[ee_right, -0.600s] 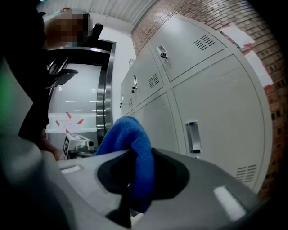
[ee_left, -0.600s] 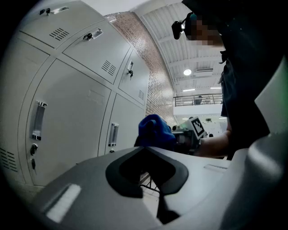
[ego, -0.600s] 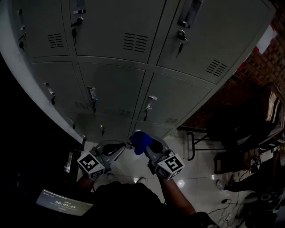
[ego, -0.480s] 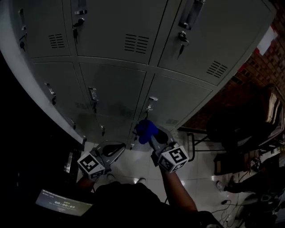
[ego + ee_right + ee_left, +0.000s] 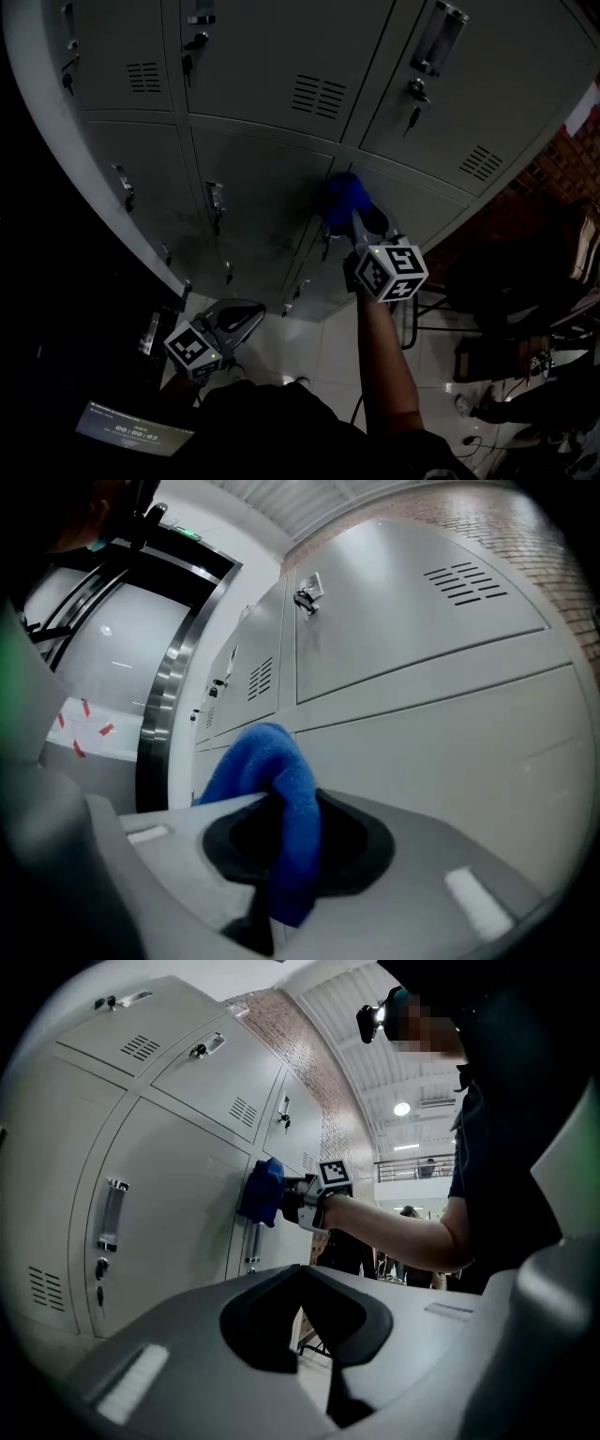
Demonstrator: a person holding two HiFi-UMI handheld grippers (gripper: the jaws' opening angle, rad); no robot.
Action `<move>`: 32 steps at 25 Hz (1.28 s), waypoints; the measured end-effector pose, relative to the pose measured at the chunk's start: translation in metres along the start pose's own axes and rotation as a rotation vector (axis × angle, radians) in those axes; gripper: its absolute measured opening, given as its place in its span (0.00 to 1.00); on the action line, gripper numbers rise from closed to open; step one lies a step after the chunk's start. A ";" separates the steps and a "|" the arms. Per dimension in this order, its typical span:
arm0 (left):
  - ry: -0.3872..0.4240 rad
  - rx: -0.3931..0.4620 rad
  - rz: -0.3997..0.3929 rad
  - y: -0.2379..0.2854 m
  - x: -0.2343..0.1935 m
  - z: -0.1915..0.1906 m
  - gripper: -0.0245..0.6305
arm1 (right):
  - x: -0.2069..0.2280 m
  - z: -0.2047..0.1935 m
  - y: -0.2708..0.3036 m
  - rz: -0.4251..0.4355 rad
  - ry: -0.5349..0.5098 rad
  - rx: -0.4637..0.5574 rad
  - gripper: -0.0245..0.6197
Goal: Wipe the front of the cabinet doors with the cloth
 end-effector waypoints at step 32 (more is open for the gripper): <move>-0.002 -0.040 -0.154 0.053 0.040 -0.012 0.04 | 0.179 -0.016 -0.144 -0.459 -0.067 -0.102 0.15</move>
Point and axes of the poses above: the fingertips, and each gripper's own axes: y forward along the fingers, x to its right, z out of its top, the point moved 3 cm from there along -y, backward along the fingers, and after that the axes turned 14 degrees about -y, right-handed, at the moved point
